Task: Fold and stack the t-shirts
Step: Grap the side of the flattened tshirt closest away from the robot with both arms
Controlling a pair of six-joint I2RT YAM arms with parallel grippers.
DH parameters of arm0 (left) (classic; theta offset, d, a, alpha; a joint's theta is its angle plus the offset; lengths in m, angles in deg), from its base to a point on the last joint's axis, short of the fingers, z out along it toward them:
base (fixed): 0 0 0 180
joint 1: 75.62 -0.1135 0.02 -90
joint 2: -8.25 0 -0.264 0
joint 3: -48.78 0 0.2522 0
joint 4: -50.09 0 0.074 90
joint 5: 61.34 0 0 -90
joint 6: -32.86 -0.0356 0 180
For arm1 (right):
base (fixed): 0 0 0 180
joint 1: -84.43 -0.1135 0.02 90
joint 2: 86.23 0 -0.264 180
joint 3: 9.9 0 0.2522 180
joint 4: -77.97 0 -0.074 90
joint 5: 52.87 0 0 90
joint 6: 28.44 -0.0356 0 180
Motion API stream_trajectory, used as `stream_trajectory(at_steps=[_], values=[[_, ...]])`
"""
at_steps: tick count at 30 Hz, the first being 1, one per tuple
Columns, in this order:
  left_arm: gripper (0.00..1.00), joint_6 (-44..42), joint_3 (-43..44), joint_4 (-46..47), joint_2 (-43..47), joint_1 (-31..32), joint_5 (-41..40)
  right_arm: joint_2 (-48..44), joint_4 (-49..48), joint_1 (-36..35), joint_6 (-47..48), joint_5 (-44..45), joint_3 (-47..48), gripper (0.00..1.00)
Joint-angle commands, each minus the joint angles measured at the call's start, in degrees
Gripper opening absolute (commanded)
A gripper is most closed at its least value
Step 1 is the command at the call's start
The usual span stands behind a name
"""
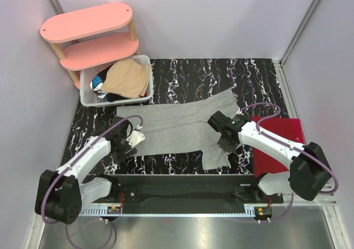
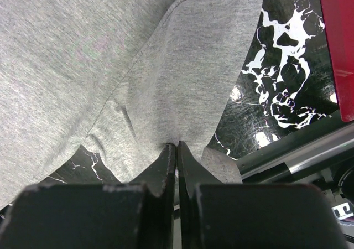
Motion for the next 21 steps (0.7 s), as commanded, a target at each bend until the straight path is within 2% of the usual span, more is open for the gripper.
stream_trajectory(at_steps=[1, 11, 15, 21], values=[[0.73, 1.6, 0.9, 1.6, -3.3, 1.6, 1.0, -1.9, 0.0, 0.5, 0.9, 1.2, 1.6, 0.03], [0.70, 2.1, 1.2, 6.0, -9.1, 1.8, 0.3, -3.5, -0.1, 0.6, 1.4, 0.9, 2.3, 0.00], [0.44, 2.3, 1.8, 6.8, -10.9, 1.8, 0.9, -4.0, 0.0, 0.7, 1.5, 0.7, 2.5, 0.00], [0.23, 2.9, 2.5, 7.7, -13.3, 1.8, 2.1, -4.5, 0.7, 0.6, 1.4, 0.9, 3.1, 0.00]])
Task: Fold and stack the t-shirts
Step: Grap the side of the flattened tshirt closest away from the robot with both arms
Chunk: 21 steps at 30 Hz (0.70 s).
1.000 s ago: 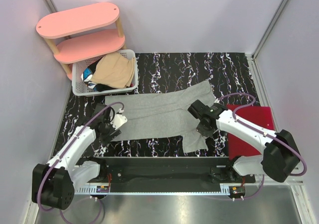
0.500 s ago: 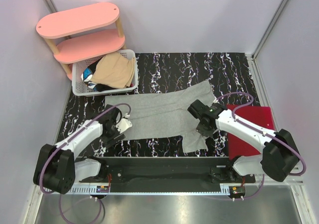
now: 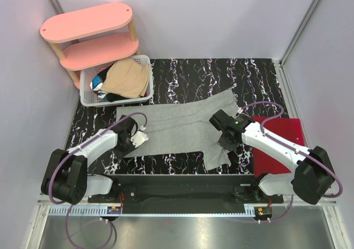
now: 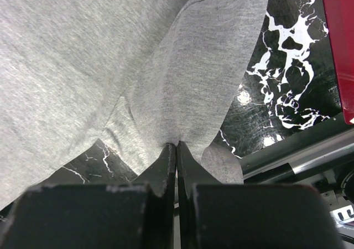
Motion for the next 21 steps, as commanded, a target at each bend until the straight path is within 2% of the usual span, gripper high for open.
stream_trajectory(at_steps=[1, 3, 4, 5, 14, 21], values=[[0.15, 0.0, 1.5, 4.7, -1.8, -0.1, 1.3, -2.2, 1.1, 0.5, 0.3, 1.0, 2.5, 0.00], [0.11, -0.1, 1.6, 5.0, -2.0, -0.1, 1.3, -2.3, 1.4, 0.4, 0.5, 1.1, 2.9, 0.00], [0.03, -0.2, 1.6, 5.0, -2.0, 0.0, 1.3, -2.5, 2.1, 0.4, 0.6, 1.2, 3.2, 0.00], [0.00, -0.1, 1.9, 5.0, -2.0, -0.1, 0.8, -2.4, 2.6, 0.4, 0.8, 1.4, 3.6, 0.00], [0.00, -0.9, 5.9, -2.4, 5.9, -0.1, 0.2, -5.0, 12.8, 0.4, 2.8, -1.6, 7.7, 0.00], [0.01, -1.3, 3.9, -6.4, 11.0, -0.1, -0.2, -9.5, 18.7, 0.4, 3.8, -4.8, 7.3, 0.00]])
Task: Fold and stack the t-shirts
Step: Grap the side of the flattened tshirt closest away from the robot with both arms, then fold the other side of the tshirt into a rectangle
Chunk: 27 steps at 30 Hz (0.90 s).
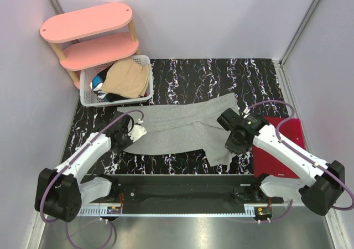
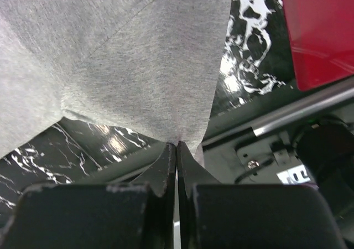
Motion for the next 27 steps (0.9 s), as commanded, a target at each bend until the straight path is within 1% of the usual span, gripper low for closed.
stream_trajectory(at_steps=[1, 8, 14, 17, 20, 24, 27], values=[[0.01, -0.9, -0.3, -3.4, 3.3, -0.1, 0.1, -4.3, 6.8, 0.5, 1.3, -2.3, 1.6, 0.00], [0.02, -1.2, -1.9, -5.9, 7.2, -0.1, -0.6, -7.4, 11.1, 0.3, 1.5, -3.5, 1.6, 0.00], [0.02, -2.7, -0.3, -6.9, 8.5, -0.1, -2.3, -5.8, 10.8, 0.4, 3.2, -3.6, 2.6, 0.00], [0.02, -3.7, 2.2, -6.1, 5.9, -0.1, -2.5, -3.7, 10.6, 0.4, 3.8, -1.8, 4.8, 0.00], [0.03, -4.5, 5.0, -3.6, 1.2, -0.1, -2.6, -1.5, 10.5, 0.4, 4.4, -0.1, 7.3, 0.00], [0.03, -4.9, 7.8, -1.4, -6.0, -0.1, -2.6, 0.1, 8.8, 0.5, 4.7, 1.0, 8.3, 0.00], [0.03, -5.1, 10.1, -0.5, -9.0, -0.1, -2.3, 1.1, 8.0, 0.9, 5.1, 1.7, 8.7, 0.00]])
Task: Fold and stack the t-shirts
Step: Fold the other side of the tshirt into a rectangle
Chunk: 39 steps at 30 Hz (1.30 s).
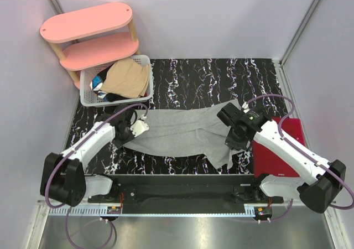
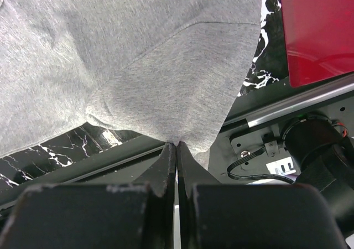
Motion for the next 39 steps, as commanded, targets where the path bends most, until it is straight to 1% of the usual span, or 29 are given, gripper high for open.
stream_trajectory(at_steps=[1, 6, 11, 15, 22, 27, 32, 34, 36, 38, 39], values=[[0.03, -1.4, 4.2, 3.1, -3.5, -0.1, -0.8, 1.2, 2.8, 1.0, 1.2, 3.3, 2.7, 0.00], [0.02, -1.9, 5.2, 4.2, -5.9, -0.1, -1.5, 1.7, 1.6, 2.9, 2.7, 5.5, 3.3, 0.00], [0.02, -3.1, 4.4, 5.6, -6.7, -0.8, -2.9, 2.8, -1.2, 7.0, 5.9, 6.3, 3.7, 0.00], [0.03, -3.8, 4.2, 6.3, -7.4, -1.7, -3.7, 4.8, -4.2, 9.3, 8.3, 6.0, 3.8, 0.00], [0.03, -4.8, 5.4, 7.4, -9.3, -2.4, -4.4, 9.0, -9.3, 10.9, 10.1, 4.6, 3.5, 0.00], [0.03, -5.2, 7.2, 8.8, -12.9, -2.5, -4.9, 11.4, -11.3, 11.9, 11.5, 4.8, 4.0, 0.00], [0.04, -5.8, 10.0, 10.2, -17.2, -2.8, -5.2, 13.0, -13.2, 14.4, 13.3, 5.4, 5.1, 0.00], [0.06, -6.1, 11.5, 10.4, -18.6, -2.9, -5.8, 13.7, -13.7, 14.8, 14.0, 5.7, 5.4, 0.00], [0.11, -6.3, 12.4, 11.0, -20.4, -3.0, -6.5, 15.2, -14.6, 15.4, 14.6, 6.4, 5.8, 0.00], [0.19, -6.8, 12.8, 11.9, -21.5, -3.0, -7.4, 16.8, -15.6, 15.9, 14.8, 6.3, 6.2, 0.00], [0.20, -6.9, 12.8, 12.3, -21.7, -3.3, -7.5, 17.3, -16.0, 16.0, 15.1, 6.5, 6.2, 0.00]])
